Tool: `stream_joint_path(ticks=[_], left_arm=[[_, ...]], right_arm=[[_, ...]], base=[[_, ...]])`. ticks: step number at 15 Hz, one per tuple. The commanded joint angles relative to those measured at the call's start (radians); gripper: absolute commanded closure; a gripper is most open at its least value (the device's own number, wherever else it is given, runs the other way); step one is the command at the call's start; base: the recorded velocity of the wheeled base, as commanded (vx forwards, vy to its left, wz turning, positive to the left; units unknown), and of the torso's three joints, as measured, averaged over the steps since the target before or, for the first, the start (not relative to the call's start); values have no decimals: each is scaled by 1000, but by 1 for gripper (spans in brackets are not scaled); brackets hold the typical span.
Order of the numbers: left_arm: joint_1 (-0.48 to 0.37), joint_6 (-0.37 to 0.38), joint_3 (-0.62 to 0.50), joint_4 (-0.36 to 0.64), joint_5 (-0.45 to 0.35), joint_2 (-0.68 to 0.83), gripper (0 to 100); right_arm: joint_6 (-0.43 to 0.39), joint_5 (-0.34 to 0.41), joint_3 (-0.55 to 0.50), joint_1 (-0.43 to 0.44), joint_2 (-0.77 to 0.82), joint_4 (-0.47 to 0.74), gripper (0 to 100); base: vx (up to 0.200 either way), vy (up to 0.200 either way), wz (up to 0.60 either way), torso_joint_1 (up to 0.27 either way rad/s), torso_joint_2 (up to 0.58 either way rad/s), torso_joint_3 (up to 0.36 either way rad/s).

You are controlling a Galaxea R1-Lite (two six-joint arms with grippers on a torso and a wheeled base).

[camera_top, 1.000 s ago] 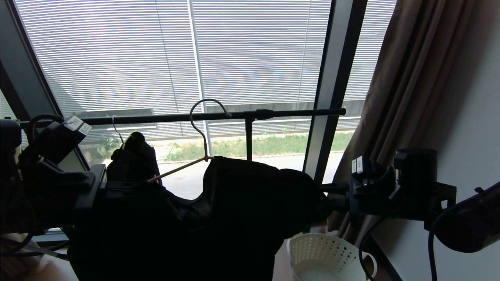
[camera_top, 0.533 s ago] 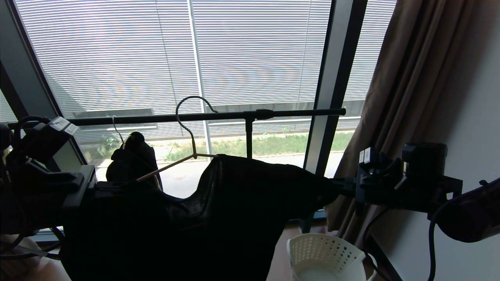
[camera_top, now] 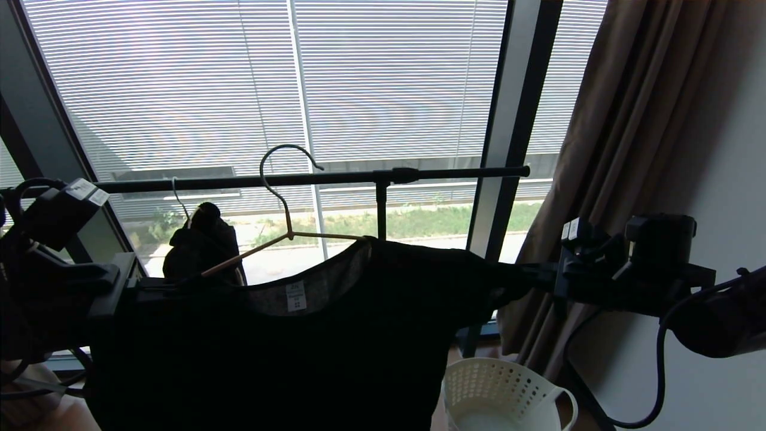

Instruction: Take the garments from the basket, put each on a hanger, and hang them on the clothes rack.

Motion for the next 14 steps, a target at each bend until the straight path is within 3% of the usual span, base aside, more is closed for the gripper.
stream_joint_path(ticks=[1,3,4,9,12,14], left_arm=[[9,-2,-1,1,0,-3,100],[22,-2,3,1,-1,-3,100],[31,-2,8,1,-1,-1,100],[82,-2,10,1,-1,3,100],[109,1,11,-1,2,22,100],[117,1,10,-1,2,34,100]], right_arm=[[-1,0,6,5,-4,2,100],[-4,-6,23,29,-31,36,100],[-16,-6,37,32,-34,34,0],[-39,-36,69,110,-69,34,0],[-37,-144,78,155,-90,30,0],[-33,-176,83,192,-107,25,0]], base=[[0,0,0,0,0,0],[0,0,0,0,0,0],[0,0,0,0,0,0],[0,0,0,0,0,0],[0,0,0,0,0,0],[0,0,0,0,0,0]])
